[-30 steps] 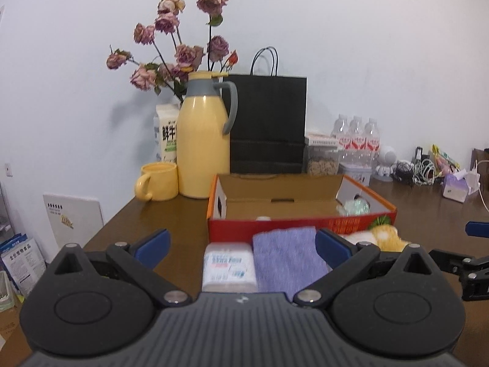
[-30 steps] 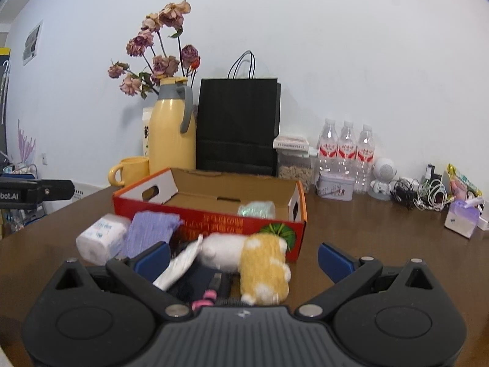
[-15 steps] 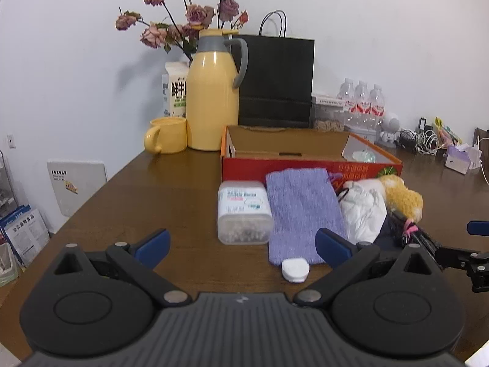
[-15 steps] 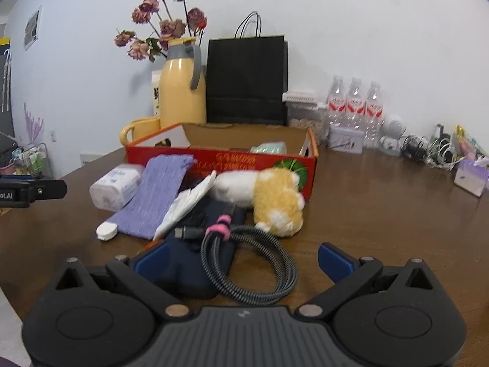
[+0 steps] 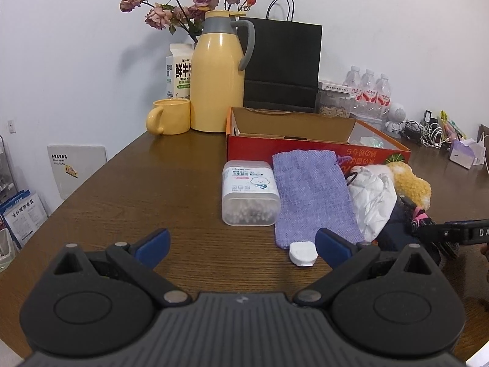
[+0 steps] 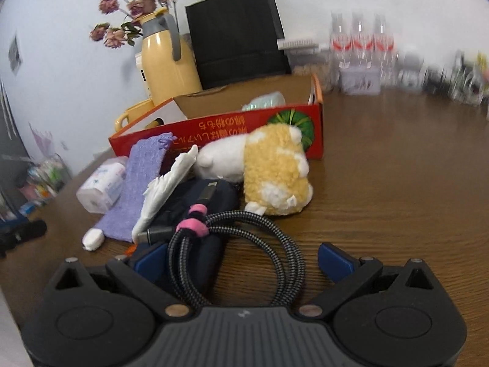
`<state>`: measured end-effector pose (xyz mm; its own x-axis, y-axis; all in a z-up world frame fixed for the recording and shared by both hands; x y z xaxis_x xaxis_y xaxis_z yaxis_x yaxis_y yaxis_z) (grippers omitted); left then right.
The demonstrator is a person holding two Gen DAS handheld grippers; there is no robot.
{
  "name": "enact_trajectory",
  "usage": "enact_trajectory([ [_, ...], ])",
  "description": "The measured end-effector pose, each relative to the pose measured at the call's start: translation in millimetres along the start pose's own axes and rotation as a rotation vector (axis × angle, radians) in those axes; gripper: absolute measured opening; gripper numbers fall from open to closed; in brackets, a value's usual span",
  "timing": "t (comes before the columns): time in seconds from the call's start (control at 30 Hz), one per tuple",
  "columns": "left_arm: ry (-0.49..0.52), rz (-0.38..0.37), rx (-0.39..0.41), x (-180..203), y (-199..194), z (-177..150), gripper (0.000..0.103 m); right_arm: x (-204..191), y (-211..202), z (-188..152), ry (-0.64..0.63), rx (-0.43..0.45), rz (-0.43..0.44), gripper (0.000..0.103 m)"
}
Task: Organize objects
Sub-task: 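Move both tools back toward the remaining items on the table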
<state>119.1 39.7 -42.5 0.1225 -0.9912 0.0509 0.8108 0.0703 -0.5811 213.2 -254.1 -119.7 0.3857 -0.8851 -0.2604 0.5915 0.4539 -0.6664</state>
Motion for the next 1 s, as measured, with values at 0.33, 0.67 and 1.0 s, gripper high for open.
enact_trajectory([
  [0.33, 0.005, -0.007, -0.02, 7, 6, -3, 0.103, -5, -4, -5, -0.021, 0.039, 0.033, 0.09],
  [0.67, 0.013, -0.015, -0.064, 17, 20, -8, 0.103, -11, -22, -11, -0.053, 0.145, -0.073, 0.09],
  [1.0, 0.034, -0.006, -0.12, 31, 44, -13, 0.103, -17, -31, -12, -0.088, 0.206, -0.147, 0.09],
])
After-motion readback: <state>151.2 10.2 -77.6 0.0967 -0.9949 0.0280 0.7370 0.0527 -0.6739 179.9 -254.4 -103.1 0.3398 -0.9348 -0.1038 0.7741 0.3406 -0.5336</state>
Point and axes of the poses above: each gripper's, at about its wrist camera, not at the fingertips, and y roughly the way its jaws point, x to its right, z to its top, the point moved 6 cm from there along y, roughly the way its jaws point, and after that the axes turned 7 degrees about -x, right-handed, at the moved point
